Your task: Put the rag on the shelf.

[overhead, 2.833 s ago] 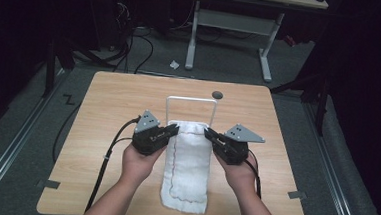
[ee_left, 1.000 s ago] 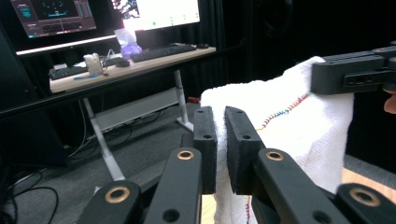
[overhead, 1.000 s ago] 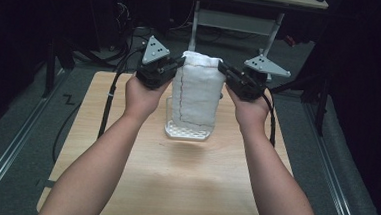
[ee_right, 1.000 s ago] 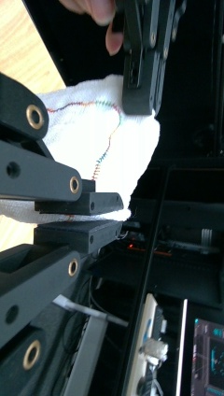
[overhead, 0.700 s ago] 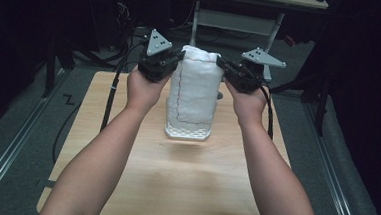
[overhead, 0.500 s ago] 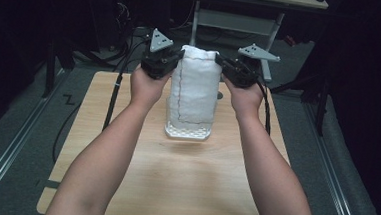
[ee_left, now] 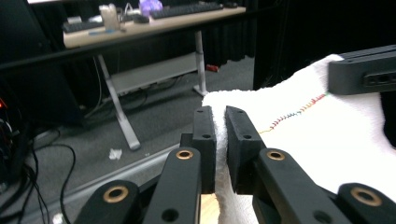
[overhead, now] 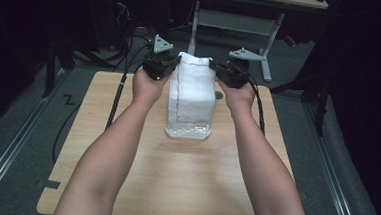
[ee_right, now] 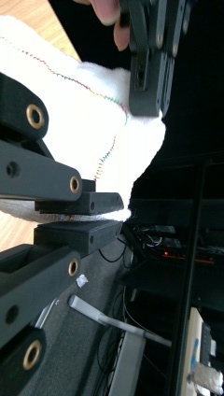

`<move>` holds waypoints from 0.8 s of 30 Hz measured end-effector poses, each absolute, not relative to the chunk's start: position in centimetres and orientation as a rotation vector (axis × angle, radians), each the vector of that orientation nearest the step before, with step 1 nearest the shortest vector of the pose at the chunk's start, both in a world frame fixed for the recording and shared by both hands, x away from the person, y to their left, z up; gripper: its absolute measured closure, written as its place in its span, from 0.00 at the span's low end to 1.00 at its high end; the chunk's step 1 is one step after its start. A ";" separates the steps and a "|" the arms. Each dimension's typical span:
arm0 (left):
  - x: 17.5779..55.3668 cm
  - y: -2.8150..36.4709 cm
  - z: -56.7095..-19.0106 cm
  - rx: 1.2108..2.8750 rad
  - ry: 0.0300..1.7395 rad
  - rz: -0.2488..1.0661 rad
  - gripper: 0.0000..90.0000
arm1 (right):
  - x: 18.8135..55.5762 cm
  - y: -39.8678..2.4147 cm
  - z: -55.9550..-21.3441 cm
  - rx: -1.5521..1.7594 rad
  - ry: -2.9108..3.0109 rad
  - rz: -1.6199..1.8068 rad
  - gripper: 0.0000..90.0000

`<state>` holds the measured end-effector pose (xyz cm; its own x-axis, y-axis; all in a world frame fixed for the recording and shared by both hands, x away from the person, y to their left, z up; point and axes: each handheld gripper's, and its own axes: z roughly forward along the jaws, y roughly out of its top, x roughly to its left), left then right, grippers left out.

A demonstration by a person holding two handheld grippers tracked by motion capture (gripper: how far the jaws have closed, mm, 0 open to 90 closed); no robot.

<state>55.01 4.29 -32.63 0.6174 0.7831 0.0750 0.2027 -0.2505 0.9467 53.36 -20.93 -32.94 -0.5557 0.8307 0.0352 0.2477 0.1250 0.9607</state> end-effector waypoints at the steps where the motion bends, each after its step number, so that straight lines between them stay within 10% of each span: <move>1: 55.2 4.2 -33.0 1.786 0.809 0.673 0.92 | 53.5 -20.9 -33.2 1.042 1.889 1.442 0.96; 24: 56.7 5.2 -38.1 1.889 0.968 0.445 0.78 | 55.1 -20.6 -37.9 1.172 2.017 1.291 0.88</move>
